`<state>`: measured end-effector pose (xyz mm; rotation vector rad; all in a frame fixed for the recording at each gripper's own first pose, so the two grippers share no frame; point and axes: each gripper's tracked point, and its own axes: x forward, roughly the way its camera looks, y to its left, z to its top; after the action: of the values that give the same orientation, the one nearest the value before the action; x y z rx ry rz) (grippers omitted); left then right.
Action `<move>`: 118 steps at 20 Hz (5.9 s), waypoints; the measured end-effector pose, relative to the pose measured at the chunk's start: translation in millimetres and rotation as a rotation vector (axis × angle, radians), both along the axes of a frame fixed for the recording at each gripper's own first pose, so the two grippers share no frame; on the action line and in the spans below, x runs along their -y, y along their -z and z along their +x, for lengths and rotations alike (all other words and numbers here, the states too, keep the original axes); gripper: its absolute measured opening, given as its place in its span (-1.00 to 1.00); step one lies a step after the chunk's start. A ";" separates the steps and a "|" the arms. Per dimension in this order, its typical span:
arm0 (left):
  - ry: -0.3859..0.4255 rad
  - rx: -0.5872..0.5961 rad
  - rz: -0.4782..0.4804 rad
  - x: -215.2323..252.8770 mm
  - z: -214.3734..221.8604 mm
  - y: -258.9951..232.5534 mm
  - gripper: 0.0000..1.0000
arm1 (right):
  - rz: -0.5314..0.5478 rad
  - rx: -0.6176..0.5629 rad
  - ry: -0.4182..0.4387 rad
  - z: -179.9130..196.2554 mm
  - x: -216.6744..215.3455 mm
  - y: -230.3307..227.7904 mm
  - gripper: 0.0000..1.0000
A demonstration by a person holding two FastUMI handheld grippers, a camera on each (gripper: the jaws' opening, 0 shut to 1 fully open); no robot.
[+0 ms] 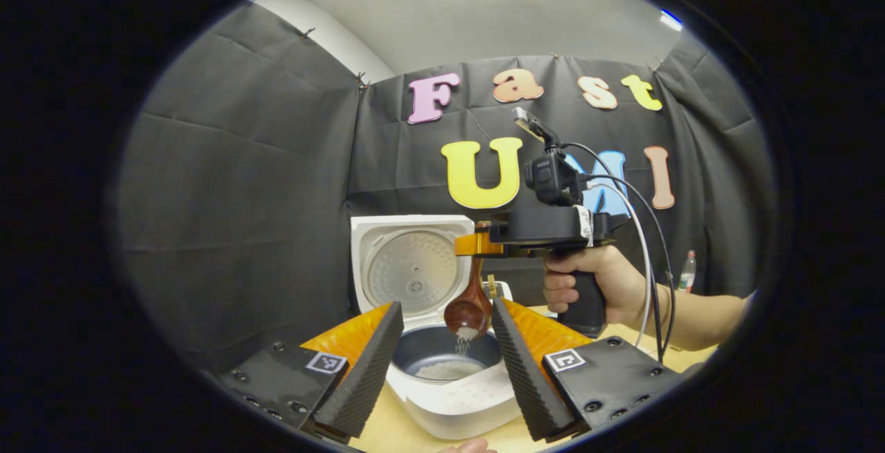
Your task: Close the left gripper, press the button to open the rice cooker; take a wooden spoon from the chopstick holder with the right hand, scoop a spoonful of rice and pour it into the rice cooker, then put the wooden spoon back into the chopstick holder.
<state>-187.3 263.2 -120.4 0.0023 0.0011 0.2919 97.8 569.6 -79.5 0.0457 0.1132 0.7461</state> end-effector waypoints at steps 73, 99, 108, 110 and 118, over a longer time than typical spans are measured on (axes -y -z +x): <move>0.311 0.064 0.005 202.5 131.0 -83.9 0.84 | 0.129 0.012 0.554 -67.8 555.0 -46.2 -0.75; 0.303 0.007 0.054 220.2 123.1 -44.7 0.66 | 0.237 -0.171 0.750 -65.0 597.0 95.1 -0.75; 0.289 -0.007 0.057 210.2 124.0 -35.9 0.66 | 0.198 -0.189 0.782 -51.7 589.2 129.6 -0.72; 0.286 -0.008 0.057 210.3 124.6 -31.5 0.84 | 0.145 -0.161 0.800 -49.8 592.9 134.5 -0.58; 0.300 -0.019 0.045 216.9 131.0 -26.7 0.75 | 0.013 -0.026 0.913 -69.9 625.9 113.0 0.88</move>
<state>-56.2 46.2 -93.7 0.0492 0.0128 -0.0085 27.9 -56.3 -192.5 0.1097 0.0989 -0.1655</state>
